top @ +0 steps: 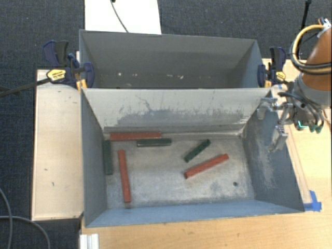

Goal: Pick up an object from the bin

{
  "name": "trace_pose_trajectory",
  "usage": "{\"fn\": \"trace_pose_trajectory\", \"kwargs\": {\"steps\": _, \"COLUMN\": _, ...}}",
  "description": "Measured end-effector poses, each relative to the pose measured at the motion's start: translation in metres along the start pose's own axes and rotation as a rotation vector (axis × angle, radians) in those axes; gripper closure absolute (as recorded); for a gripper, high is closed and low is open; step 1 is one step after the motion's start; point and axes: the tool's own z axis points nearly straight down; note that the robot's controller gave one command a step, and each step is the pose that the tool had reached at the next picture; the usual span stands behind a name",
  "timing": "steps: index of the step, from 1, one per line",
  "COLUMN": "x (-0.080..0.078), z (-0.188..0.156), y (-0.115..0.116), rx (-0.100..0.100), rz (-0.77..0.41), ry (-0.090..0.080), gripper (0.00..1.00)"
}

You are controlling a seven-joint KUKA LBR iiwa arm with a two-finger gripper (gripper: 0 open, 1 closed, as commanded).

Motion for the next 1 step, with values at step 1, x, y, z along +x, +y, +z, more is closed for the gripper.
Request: {"fn": "trace_pose_trajectory", "kwargs": {"steps": 1, "x": 0.0386, "z": 0.1432, "y": 0.0242, "rx": -0.001, "rz": -0.095, "ry": 0.002, "gripper": 0.00}}
